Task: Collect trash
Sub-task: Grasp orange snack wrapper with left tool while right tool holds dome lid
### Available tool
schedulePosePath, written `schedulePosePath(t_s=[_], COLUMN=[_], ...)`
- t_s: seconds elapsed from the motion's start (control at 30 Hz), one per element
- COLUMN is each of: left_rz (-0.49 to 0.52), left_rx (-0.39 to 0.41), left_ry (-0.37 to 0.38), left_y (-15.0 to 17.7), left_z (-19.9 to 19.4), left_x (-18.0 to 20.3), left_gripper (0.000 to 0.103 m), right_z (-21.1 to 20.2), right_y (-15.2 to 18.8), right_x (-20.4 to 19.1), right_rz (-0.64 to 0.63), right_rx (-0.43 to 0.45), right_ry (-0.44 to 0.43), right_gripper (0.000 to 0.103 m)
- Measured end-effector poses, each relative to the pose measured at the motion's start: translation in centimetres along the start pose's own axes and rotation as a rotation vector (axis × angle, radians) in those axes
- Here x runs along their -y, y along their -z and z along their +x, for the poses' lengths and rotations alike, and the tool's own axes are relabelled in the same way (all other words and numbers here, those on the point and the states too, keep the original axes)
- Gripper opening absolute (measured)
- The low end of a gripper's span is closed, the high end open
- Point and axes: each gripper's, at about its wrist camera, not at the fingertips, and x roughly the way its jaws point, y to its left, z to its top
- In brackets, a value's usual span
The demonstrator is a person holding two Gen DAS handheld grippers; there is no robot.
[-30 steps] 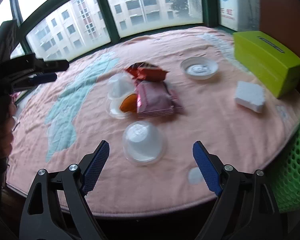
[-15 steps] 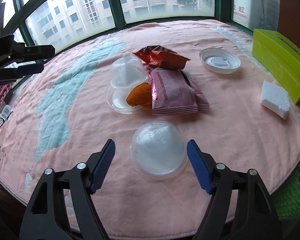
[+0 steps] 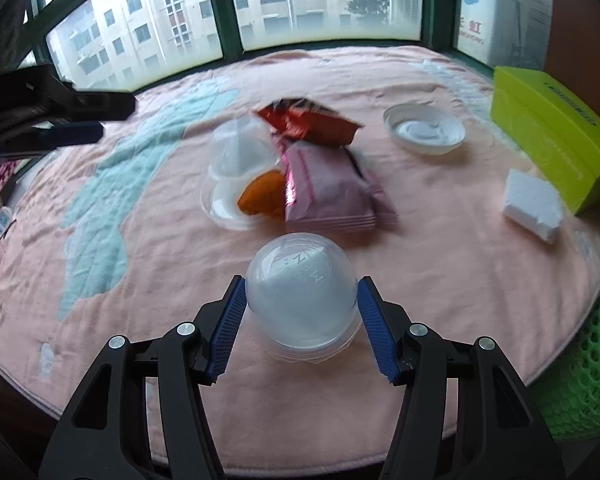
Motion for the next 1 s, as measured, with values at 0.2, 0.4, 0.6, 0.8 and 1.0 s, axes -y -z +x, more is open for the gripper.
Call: schedulePosePath(t_s=[0.2, 0.4, 0.6, 0.8, 1.0], left_rz=[0.077, 0.215, 0.331, 0.399, 0.354], left_rx=[-0.008, -0.051, -0.110, -0.164, -0.215], left_ry=[0.039, 0.055, 0.026, 0.021, 0.088], left_y=[-1.0, -2.3, -3.8, -5.1, -5.8], left_z=[1.8, 5.3, 9.3, 12.5, 14.5], left_x=[3.0, 6.5, 8.5, 9.1, 7.8], left_gripper=[0.089, 0.094, 0.095, 0.095, 0.095], right_z=[-2.4, -4.5, -5.5, -5.6, -5.1], right_y=[-0.4, -0.5, -0.3, -0.3, -0.3], right_x=[2.4, 5.2, 7.3, 8.9, 9.8], right_rz=[0.043, 0.115, 0.153, 0.188, 0.212], right_rx=[0.032, 0.064, 0.073, 0.072, 0.062], right_ry=[0.011, 0.014, 0.032, 0.038, 0.038], right_gripper=[0.057, 0.057, 0.057, 0.057, 0.057])
